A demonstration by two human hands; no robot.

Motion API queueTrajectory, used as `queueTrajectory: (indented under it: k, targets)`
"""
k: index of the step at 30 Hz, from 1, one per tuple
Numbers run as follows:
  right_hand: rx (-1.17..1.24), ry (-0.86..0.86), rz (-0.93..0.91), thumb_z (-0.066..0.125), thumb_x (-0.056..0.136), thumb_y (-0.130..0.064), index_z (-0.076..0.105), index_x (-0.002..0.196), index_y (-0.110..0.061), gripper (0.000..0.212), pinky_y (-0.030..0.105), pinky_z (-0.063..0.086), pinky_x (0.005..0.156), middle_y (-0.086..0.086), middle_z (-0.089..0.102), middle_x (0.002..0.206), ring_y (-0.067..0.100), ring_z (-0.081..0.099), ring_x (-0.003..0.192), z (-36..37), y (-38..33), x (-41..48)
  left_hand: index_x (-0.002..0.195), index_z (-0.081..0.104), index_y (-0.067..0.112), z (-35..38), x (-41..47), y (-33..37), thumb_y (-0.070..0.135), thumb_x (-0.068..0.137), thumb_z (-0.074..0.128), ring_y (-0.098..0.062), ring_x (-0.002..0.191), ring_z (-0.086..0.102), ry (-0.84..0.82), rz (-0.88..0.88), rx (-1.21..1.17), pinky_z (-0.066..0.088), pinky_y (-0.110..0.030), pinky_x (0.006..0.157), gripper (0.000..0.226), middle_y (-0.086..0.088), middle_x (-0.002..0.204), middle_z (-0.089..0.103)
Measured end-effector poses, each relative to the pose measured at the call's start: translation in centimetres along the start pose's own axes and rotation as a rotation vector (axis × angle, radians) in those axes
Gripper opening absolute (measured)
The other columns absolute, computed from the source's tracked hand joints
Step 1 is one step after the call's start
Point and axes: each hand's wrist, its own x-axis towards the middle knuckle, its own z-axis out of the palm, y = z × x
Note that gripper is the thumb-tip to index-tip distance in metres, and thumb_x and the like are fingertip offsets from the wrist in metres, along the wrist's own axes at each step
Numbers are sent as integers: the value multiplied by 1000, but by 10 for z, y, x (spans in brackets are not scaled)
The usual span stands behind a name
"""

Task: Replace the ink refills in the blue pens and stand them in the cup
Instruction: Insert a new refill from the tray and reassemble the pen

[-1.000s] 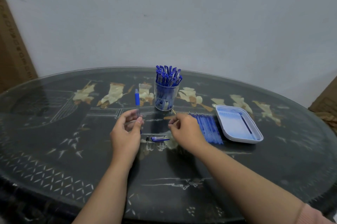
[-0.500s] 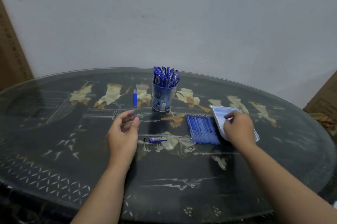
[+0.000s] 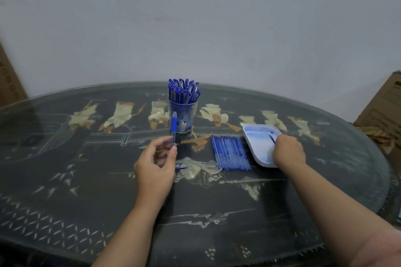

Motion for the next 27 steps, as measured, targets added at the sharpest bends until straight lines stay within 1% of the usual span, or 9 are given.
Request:
queueTrajectory:
  k: [5,7,9,11,12,14,16,22,27]
  targets:
    - [23,18,8,47,91,-4,61,117,-3,29,32,45,76,19,60,118,37,58,108,-4,-4,0,97,66,31,-1,2,-2,2,87,67,-11,85,69,-1,3,17,52,-12,74,31,2,95,70]
    - [162,71,6,47,88,0,62,111,1,28,34,45,76,22,61,114,39,57,105,-12,-12,-3,96,66,32,0,2,-3,1,87,67,-10,85,69,-2,7,22,52,-12,74,32,2,94,70]
    - [465,157,-8,46,88,2,64,111,3,29,33,42,73,22,64,106,38,59,96,-27,-26,-12,97,66,32,0,2,-4,0,88,65,-11,86,69,-1,10,25,52,-13,75,33,2,95,71]
    - [870,174,-25,46,93,0,66,115,-3,30,33,43,66,10,66,93,24,58,78,-48,-47,-30,97,66,32,0,2,-5,0,88,64,-10,87,69,-6,23,37,53,-13,77,34,1,95,71]
    - [1123,119,-33,47,95,-1,67,114,-7,28,38,49,65,3,64,89,18,56,74,-58,-57,-43,97,66,33,0,2,-5,-1,88,64,-10,87,69,-8,35,48,52,-13,77,35,1,96,71]
    - [1581,-85,-66,51,97,-1,68,108,-12,23,38,59,71,0,62,91,13,58,80,-74,-74,-71,98,66,34,0,3,-6,-2,88,64,-9,85,69,-15,70,81,51,-12,75,37,-1,96,71]
    - [1839,-234,-133,53,97,0,68,103,-12,20,38,61,71,5,60,92,15,59,85,-79,-84,-93,99,66,36,-1,3,-6,-3,88,63,-7,84,68,-25,104,106,51,-12,75,40,0,97,71]
    - [2056,-322,-229,55,96,-4,66,109,-9,18,52,59,80,11,64,91,22,65,89,-72,-98,-120,102,69,29,-2,1,-5,-7,86,64,-1,85,65,-84,228,195,46,-6,74,40,9,94,68]
    - [2171,-409,-242,54,96,-6,61,112,-10,18,54,58,78,10,63,89,24,67,89,-71,-99,-116,104,71,23,-3,0,-5,-10,85,64,2,89,63,-116,302,252,43,-4,77,38,10,96,68]
